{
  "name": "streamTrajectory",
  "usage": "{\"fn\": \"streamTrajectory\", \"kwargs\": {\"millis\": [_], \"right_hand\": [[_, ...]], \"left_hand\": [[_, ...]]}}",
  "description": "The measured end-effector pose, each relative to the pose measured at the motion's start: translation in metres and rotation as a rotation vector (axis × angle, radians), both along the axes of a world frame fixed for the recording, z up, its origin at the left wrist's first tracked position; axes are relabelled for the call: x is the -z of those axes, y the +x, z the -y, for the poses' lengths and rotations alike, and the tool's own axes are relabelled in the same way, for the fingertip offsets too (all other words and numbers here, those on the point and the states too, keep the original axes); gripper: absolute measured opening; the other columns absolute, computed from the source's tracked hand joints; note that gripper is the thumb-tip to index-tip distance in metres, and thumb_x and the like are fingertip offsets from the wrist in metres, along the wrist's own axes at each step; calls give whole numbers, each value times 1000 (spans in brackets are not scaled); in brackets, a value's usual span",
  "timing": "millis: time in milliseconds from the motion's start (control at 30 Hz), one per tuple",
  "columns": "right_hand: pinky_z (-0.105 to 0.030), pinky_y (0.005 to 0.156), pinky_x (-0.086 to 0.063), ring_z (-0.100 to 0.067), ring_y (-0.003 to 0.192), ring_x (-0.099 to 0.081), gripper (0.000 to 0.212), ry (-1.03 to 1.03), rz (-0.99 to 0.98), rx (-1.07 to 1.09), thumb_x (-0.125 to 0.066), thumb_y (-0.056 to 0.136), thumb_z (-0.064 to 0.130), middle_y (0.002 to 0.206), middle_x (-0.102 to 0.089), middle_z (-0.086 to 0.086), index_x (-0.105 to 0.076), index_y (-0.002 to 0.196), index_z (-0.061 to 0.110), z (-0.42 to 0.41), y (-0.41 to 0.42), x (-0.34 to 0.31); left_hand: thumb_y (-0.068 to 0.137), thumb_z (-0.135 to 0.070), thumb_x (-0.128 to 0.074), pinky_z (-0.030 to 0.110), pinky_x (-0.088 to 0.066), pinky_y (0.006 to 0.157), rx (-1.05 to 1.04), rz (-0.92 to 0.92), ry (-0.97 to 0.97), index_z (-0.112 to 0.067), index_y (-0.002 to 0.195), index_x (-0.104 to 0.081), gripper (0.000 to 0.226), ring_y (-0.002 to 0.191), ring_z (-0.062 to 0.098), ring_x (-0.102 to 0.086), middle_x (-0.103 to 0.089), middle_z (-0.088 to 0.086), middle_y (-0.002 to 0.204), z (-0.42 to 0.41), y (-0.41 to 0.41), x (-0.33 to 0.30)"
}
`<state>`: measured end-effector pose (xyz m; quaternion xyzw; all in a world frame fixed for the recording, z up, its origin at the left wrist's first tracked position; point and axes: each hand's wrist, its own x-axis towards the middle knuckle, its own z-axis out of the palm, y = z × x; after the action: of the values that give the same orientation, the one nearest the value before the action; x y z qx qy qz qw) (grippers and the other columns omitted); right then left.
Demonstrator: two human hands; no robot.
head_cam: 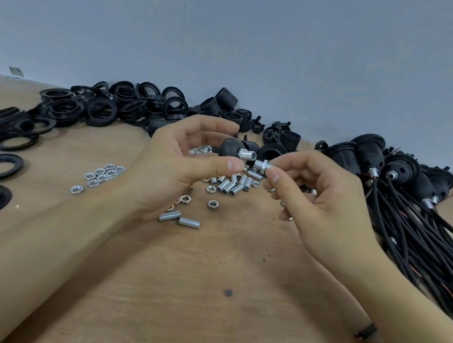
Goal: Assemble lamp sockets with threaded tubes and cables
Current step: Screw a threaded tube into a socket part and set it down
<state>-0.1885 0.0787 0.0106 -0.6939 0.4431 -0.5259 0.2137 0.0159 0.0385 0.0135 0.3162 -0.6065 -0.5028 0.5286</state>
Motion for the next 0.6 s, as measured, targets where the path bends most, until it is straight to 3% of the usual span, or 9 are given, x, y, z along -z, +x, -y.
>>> {"fn": "streamTrajectory", "kwargs": {"millis": [33, 133, 167, 233, 300, 400, 500, 600], "right_hand": [[-46, 60, -56, -13, 75, -65, 3, 5, -11, 16, -67, 91, 24, 81, -70, 6, -68, 91, 26, 0, 0, 1], [-41, 63, -57, -10, 71, -63, 3, 26, -21, 78, -67, 90, 24, 78, -70, 7, -68, 88, 27, 4, -3, 2], [-38, 62, -57, -9, 69, -62, 4, 30, -26, 96, -68, 90, 24, 78, -69, 8, -68, 87, 27, 5, -4, 3], [-30, 58, -55, -9, 66, -62, 6, 35, -49, 127, -68, 89, 24, 75, -68, 9, -68, 85, 28, 7, -6, 4], [-27, 57, -54, -10, 66, -63, 6, 41, -69, 153, -69, 89, 25, 73, -67, 10, -67, 84, 29, 8, -6, 5], [-24, 55, -53, -11, 66, -65, 6, 49, -89, 174, -69, 89, 26, 73, -67, 11, -67, 85, 29, 9, -8, 6], [-16, 54, -49, -8, 64, -63, 5, 43, -101, 173, -69, 88, 26, 74, -67, 13, -67, 85, 29, 9, -7, 6], [-20, 55, -52, -7, 62, -61, 5, 49, -106, 158, -69, 88, 26, 74, -68, 11, -67, 85, 29, 9, -7, 7]], "left_hand": [[67, -16, -90, 33, -57, 88, -76, 113, -65, -24, 107, -70, 46, 91, 18, -71, -73, -1, 103, 0, 2, 1], [72, -33, -88, 13, -49, 69, -381, 680, -362, -33, 100, -68, 35, 70, 4, -61, -65, -11, 92, 3, 5, 8], [73, -34, -86, 11, -46, 63, -432, 763, -379, -34, 99, -67, 33, 64, 3, -58, -62, -12, 86, 5, 6, 10], [75, -34, -85, 11, -41, 55, -488, 737, -288, -35, 94, -66, 27, 56, 0, -56, -62, -12, 78, 11, 9, 13], [81, -28, -79, 17, -44, 67, -572, 814, -285, -34, 103, -65, 26, 71, 0, -60, -63, -10, 103, 19, 14, 15], [88, -26, -71, 33, -41, 102, -609, 1001, -241, -23, 136, -54, 51, 122, 21, -53, -44, 2, 144, 29, 22, 21], [90, -32, -68, 35, -30, 109, -608, 1042, -374, -18, 135, -57, 48, 133, 26, -39, -49, 3, 143, 30, 23, 23], [93, -32, -64, 37, -28, 113, -497, 1055, -499, -17, 138, -54, 49, 136, 24, -32, -49, 1, 146, 31, 11, 22]]}}
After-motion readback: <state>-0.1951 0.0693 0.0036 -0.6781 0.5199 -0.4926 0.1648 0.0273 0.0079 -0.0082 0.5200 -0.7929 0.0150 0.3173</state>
